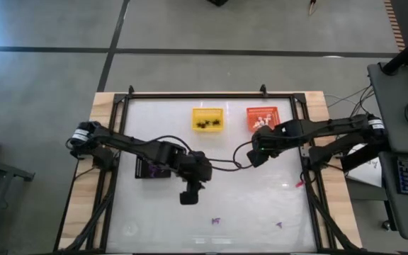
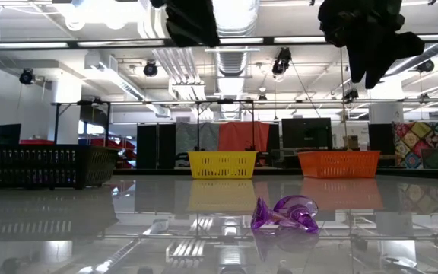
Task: Sort Halloween decoration
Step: Put the purple hat toy into the black basket
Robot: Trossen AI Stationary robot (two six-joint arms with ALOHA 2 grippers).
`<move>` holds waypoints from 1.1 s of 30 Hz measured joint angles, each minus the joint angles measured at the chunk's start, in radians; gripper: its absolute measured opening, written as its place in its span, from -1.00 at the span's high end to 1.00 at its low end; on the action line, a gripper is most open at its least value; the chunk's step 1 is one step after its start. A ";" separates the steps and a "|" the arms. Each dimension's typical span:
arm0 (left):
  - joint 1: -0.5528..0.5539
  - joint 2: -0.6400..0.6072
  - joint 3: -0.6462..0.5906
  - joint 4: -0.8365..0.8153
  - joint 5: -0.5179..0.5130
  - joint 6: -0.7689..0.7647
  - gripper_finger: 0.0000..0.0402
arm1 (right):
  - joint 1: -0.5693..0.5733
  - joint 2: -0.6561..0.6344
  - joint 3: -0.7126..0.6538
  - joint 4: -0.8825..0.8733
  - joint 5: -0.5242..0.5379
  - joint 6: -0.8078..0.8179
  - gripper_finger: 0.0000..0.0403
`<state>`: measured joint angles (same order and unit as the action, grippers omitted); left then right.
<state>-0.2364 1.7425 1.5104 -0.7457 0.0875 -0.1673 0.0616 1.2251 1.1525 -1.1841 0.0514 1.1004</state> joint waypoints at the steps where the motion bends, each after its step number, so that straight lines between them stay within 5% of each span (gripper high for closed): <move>1: -0.005 0.011 0.000 0.021 0.000 0.000 0.53 | 0.001 0.000 0.003 0.003 0.003 0.000 0.25; 26: -0.125 0.302 0.043 0.261 0.011 -0.208 0.53 | -0.001 -0.006 0.016 -0.038 0.030 -0.135 0.25; 33: -0.118 0.393 0.121 0.265 0.168 -0.177 0.53 | -0.001 -0.006 0.016 -0.038 0.038 -0.136 0.25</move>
<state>-0.3541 2.1353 1.6316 -0.4805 0.2552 -0.3438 0.0605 1.2194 1.1683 -1.2224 0.0895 0.9642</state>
